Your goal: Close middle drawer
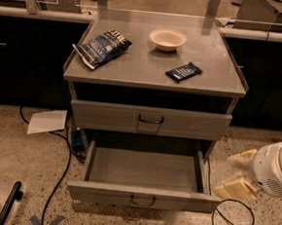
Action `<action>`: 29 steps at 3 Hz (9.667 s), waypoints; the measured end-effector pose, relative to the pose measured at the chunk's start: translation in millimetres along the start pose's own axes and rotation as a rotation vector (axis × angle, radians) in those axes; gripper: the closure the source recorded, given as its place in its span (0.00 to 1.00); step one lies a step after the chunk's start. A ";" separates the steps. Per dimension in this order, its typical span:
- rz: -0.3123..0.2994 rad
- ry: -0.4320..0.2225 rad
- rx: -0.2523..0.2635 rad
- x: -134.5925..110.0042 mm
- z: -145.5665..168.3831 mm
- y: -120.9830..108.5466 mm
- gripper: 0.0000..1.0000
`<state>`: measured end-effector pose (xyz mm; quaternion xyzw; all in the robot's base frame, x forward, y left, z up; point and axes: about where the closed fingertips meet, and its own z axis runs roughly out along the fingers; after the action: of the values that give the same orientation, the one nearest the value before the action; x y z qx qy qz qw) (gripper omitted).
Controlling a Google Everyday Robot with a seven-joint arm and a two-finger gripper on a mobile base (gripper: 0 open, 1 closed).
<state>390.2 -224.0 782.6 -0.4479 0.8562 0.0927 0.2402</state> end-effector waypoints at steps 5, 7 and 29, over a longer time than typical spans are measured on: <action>0.091 -0.083 0.070 39.4 81.2 -23.5 1.00; 0.232 -0.270 0.089 65.0 189.2 -37.2 1.00; 0.310 -0.420 0.170 66.0 385.2 -166.3 1.00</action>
Offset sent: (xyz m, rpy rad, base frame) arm 0.0000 0.0000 0.0000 0.0000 0.0000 0.0000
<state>619.7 -224.4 425.3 -0.2608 0.8505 0.1470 0.4324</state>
